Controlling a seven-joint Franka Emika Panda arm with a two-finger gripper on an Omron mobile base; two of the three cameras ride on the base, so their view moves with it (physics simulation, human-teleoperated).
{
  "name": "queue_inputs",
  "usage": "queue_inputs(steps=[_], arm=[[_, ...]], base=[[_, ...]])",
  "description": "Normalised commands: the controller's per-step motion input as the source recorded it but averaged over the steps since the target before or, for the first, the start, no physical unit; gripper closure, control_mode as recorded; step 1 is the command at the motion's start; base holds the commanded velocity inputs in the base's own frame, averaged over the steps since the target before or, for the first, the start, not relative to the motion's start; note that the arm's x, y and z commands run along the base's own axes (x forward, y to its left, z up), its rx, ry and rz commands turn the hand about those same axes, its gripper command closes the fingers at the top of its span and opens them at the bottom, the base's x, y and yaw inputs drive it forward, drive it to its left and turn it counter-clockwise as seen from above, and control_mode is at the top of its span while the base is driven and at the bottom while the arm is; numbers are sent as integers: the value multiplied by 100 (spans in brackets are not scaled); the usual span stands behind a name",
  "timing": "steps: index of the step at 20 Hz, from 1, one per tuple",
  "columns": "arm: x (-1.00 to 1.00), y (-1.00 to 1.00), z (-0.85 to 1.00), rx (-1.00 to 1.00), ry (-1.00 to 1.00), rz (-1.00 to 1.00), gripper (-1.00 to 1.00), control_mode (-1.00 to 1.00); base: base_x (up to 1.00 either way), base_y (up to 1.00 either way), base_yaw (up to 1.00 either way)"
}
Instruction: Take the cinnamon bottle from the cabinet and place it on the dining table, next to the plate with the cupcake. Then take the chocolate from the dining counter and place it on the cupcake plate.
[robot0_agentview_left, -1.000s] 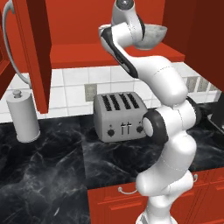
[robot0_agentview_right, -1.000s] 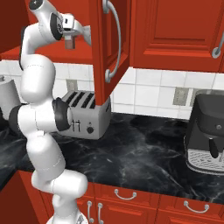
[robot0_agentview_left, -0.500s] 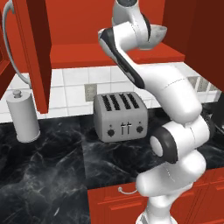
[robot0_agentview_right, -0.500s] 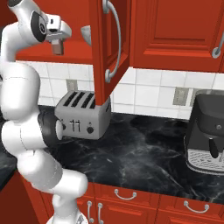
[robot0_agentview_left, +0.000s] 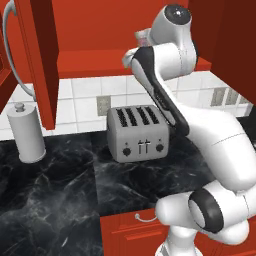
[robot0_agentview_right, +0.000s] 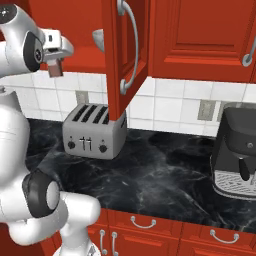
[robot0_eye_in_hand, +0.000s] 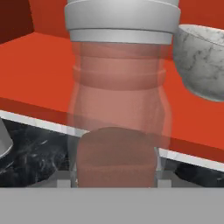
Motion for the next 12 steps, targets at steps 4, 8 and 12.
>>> queue_inputs(steps=[4, 8, 12], arm=[[-100, -24, -28, 0, -11, 24, 100, -100], [-100, -18, -26, 0, -18, 23, 100, -100], [-100, -10, -24, 1, -32, 18, 100, -100]], base=[[0, 0, 0], [0, 0, 0], [0, 0, 0]])
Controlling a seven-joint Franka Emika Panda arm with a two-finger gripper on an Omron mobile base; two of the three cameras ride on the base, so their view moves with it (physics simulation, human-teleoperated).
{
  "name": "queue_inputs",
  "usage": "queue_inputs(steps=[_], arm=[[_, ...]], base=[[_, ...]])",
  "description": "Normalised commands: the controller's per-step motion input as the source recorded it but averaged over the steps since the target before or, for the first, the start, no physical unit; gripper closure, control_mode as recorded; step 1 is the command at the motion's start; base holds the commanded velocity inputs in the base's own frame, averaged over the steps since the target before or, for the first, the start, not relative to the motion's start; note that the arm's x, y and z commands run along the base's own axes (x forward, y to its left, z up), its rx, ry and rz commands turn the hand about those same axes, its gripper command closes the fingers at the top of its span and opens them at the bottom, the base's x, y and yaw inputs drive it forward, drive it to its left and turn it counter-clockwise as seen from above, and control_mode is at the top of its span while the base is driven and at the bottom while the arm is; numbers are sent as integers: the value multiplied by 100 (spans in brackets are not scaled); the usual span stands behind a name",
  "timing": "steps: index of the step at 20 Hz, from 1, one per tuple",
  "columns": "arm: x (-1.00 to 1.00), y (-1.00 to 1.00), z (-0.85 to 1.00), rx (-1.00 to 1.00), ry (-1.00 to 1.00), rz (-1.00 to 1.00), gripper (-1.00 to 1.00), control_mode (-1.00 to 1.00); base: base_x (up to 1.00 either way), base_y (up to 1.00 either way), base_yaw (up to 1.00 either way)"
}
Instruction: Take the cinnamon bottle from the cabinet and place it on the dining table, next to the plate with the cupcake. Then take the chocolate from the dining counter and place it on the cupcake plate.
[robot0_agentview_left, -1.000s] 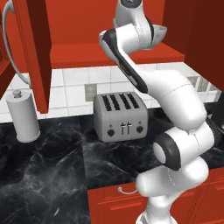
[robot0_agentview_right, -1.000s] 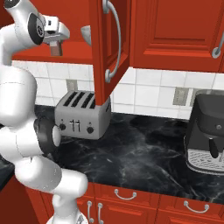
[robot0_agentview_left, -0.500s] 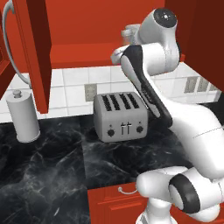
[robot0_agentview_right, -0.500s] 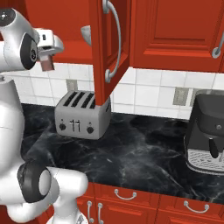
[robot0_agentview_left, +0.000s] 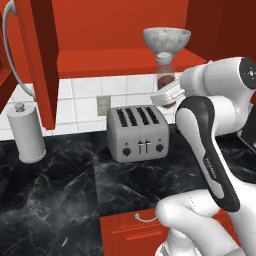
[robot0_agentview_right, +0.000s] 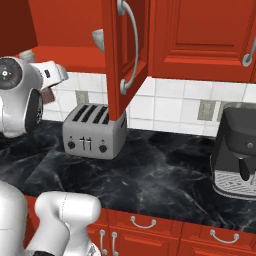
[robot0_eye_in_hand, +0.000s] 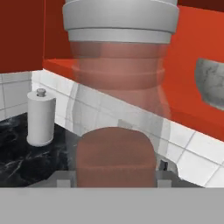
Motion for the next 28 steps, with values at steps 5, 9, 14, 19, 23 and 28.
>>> queue_inputs(steps=[5, 9, 14, 19, 23, 28], arm=[[-100, -1, 1, 13, -25, 3, 100, -100], [-99, 0, 0, 17, -5, 0, 100, -100], [-46, 0, -9, 2, 30, 0, 100, -100], [-20, 0, -30, -1, 37, 0, 100, -100], [0, 0, 0, 0, 0, 0, 100, 100], [0, 0, 0, 0, 0, 0, 100, 100]], base=[[0, 0, 0], [0, 0, 0], [0, 0, 0], [0, 0, 0], [-41, -18, 0], [-83, -24, 2]])
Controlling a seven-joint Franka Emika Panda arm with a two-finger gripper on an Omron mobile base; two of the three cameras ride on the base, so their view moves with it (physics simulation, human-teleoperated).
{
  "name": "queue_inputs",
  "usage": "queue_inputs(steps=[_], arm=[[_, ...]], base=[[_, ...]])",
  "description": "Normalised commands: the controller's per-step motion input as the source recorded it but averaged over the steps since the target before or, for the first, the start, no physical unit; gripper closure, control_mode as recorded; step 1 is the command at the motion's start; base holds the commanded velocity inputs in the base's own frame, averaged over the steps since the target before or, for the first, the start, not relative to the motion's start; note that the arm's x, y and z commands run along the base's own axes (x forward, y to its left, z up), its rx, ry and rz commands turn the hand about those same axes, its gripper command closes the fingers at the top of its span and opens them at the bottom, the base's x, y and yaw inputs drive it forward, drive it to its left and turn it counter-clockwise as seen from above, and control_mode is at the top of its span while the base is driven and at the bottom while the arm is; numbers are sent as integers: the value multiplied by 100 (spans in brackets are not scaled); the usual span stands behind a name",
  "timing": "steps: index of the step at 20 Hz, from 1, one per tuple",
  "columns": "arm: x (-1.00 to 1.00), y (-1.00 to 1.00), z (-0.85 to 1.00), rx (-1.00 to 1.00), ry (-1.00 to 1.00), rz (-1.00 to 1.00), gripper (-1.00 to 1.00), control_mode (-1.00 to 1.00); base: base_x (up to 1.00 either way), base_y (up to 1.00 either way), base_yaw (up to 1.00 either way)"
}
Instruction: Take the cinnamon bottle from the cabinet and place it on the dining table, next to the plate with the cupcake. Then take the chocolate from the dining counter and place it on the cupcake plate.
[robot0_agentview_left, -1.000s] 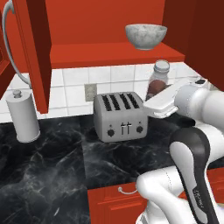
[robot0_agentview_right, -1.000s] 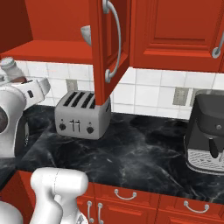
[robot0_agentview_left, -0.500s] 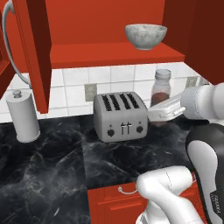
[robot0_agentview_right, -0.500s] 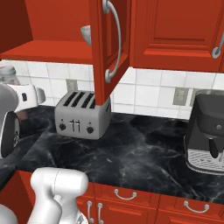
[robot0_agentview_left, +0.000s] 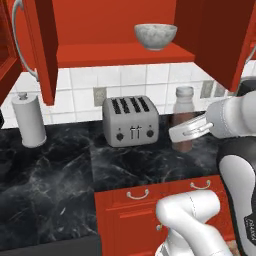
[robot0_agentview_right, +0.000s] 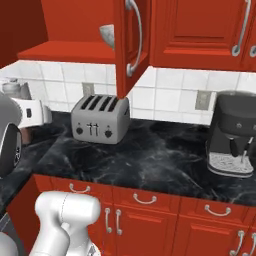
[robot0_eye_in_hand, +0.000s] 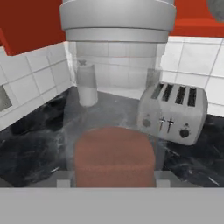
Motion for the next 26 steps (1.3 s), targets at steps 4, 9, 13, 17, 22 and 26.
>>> queue_inputs(steps=[4, 9, 13, 17, 22, 26], arm=[[0, 0, 0, 0, 0, 0, 100, 100], [0, 0, 0, 0, 0, 0, 100, 100], [0, 0, 0, 0, 0, 0, 100, 100], [0, 0, 0, 0, 0, 0, 100, 100], [0, 0, 0, 0, 0, 0, 100, 100], [0, 0, 0, 0, 0, 0, 100, 100]], base=[[-89, -30, -15], [-48, -35, -64], [-23, -39, -73], [-4, -58, -73], [0, -80, -70], [0, -80, -66]])
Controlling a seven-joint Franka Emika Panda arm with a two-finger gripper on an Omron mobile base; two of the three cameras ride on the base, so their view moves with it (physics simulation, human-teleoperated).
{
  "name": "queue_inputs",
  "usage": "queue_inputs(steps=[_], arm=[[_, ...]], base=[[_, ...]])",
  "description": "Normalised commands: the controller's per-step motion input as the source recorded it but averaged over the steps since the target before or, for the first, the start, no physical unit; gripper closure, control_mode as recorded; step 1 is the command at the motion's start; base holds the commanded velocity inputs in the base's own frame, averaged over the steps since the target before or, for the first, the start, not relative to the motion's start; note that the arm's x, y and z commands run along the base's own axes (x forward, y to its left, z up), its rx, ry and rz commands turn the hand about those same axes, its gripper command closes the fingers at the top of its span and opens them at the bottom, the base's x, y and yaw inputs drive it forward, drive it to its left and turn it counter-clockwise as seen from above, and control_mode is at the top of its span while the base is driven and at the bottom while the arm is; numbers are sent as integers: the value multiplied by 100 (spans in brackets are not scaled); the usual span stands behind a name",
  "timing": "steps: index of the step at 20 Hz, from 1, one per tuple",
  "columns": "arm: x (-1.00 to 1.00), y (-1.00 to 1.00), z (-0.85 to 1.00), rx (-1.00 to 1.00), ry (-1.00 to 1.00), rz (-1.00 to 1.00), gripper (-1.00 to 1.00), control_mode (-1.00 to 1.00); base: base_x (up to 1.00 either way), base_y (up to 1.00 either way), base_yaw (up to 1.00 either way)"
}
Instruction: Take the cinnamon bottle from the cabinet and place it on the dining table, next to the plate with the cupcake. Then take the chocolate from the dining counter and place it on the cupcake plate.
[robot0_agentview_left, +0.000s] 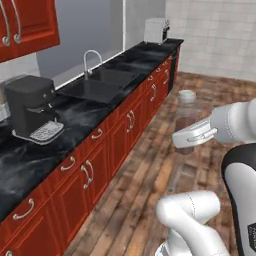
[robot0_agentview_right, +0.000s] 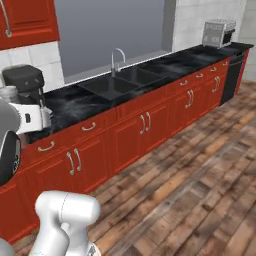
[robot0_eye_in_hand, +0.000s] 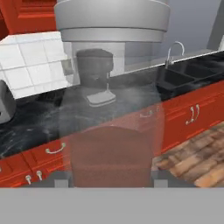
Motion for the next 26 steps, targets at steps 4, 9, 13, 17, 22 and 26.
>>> queue_inputs(steps=[4, 9, 13, 17, 22, 26], arm=[[0, 0, 0, 0, 0, 0, 100, 100], [0, 0, 0, 0, 0, 0, 100, 100], [0, 0, 0, 0, 0, 0, 100, 100], [0, 0, 0, 0, 0, 0, 100, 100], [0, 0, 0, 0, 0, 0, 100, 100], [0, 0, 0, 0, 0, 0, 100, 100]], base=[[0, -79, -66], [0, -80, -65], [0, -80, -63], [30, -75, -54], [52, -82, -43], [67, -94, -38]])
